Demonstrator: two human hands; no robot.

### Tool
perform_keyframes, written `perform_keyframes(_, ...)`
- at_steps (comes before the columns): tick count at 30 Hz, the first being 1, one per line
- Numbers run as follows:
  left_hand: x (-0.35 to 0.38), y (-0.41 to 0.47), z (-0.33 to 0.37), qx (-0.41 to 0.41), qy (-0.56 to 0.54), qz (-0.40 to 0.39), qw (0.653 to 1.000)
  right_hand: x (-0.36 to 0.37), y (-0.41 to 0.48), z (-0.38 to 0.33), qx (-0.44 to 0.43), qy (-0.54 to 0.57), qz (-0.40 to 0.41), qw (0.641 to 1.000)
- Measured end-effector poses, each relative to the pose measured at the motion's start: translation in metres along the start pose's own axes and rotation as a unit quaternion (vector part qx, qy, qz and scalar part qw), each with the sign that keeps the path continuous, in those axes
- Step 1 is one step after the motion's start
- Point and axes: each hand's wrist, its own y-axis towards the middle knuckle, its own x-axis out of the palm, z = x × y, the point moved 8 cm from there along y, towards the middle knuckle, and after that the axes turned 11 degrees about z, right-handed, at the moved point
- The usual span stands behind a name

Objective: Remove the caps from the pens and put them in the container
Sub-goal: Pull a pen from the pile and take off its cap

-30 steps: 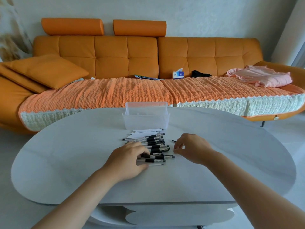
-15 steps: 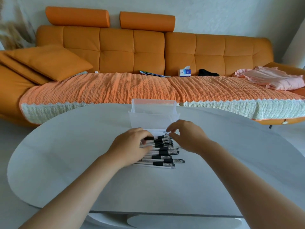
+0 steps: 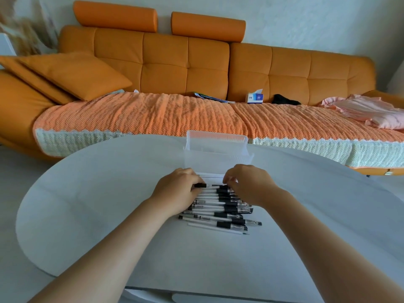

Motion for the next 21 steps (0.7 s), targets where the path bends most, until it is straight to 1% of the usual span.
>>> perform_keyframes(2,-0.003,0.002,-0.003,-0.005,0.01,0.014,1.0,-0.001,0.005,-0.002,0.003,-0.003,0.012,1.0)
perform_keyframes(5,-0.007,0.006,-0.009,-0.016,0.021,0.035,0.999,0.003,0.013,-0.007,-0.027,-0.038,0.026,0.999)
perform_keyframes(12,0.007,0.012,-0.007,-0.004,0.027,0.016,0.999,0.014,0.024,-0.013,-0.06,-0.104,0.018,0.993)
perform_keyframes(17,0.011,0.015,-0.007,-0.008,0.025,0.019,0.999,0.019,0.032,-0.014,-0.062,-0.145,-0.006,0.987)
perform_keyframes(21,0.013,0.017,-0.01,-0.02,0.018,0.02,0.999,0.025,0.034,-0.014,-0.065,-0.14,-0.05,0.987)
